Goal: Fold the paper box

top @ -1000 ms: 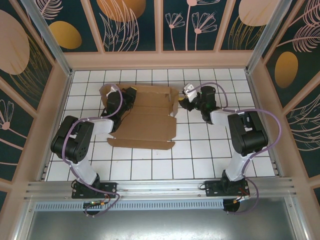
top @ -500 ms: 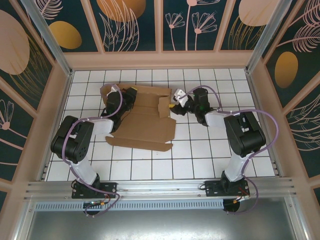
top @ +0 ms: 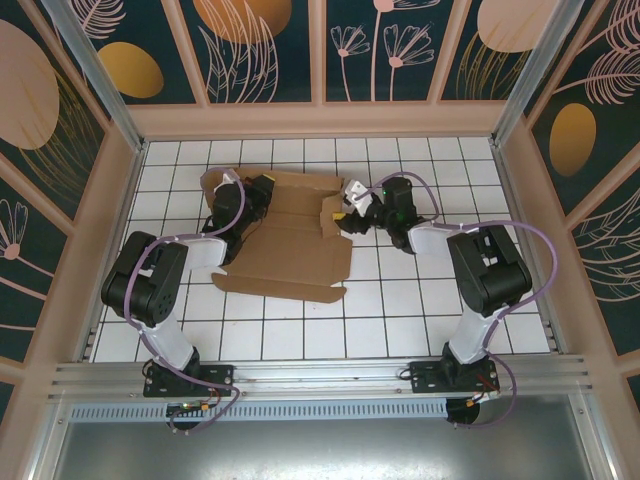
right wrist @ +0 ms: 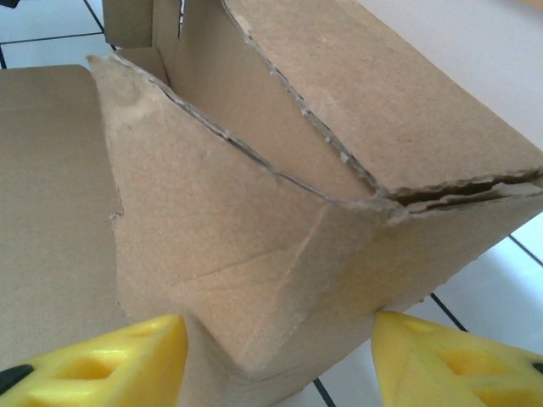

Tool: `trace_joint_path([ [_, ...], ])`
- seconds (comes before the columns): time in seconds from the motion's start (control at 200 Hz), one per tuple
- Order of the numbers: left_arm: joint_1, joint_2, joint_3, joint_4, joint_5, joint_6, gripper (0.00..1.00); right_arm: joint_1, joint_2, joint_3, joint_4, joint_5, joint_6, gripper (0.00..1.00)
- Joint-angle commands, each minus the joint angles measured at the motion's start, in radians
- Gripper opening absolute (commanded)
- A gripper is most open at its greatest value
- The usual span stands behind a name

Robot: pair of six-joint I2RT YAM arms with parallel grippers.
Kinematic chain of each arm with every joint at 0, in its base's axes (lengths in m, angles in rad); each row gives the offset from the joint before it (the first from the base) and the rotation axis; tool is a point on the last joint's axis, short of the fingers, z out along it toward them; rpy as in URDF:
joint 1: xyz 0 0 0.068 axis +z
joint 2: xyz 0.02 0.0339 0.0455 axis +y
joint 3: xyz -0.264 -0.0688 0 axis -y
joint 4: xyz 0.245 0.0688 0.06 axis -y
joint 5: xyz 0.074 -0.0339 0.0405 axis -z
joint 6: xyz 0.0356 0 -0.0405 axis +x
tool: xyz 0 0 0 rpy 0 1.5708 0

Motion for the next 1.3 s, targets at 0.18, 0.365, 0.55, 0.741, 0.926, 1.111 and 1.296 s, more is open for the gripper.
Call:
trace_joint_path([
  [0.18,-0.004,-0.009,0.020,-0.123,0.095,-0.097,0.00,0.038,0.002,0.040,0.050,0.155,0.057,0.74],
  [0.365,-0.005,-0.030,0.083,-0.243,0.095,-0.095,0.00,0.040,0.013,0.055,0.050,0.197,0.068,0.73],
  [0.55,-0.004,-0.057,0.114,-0.313,0.110,-0.097,0.00,0.049,0.035,0.086,0.031,0.246,0.082,0.73],
  [0.741,-0.004,-0.042,0.166,-0.376,0.166,-0.135,0.00,0.052,0.044,0.100,0.021,0.240,0.092,0.73],
  [0.926,-0.004,-0.048,0.182,-0.434,0.125,-0.110,0.00,0.052,0.045,0.098,0.004,0.257,0.106,0.69],
  [1.111,-0.003,-0.073,0.122,-0.398,0.079,-0.121,0.00,0.070,0.049,0.116,-0.090,0.351,0.156,0.61],
  [1.296,-0.003,-0.113,0.077,-0.367,0.037,-0.138,0.00,0.100,0.068,0.139,-0.162,0.484,0.200,0.56],
])
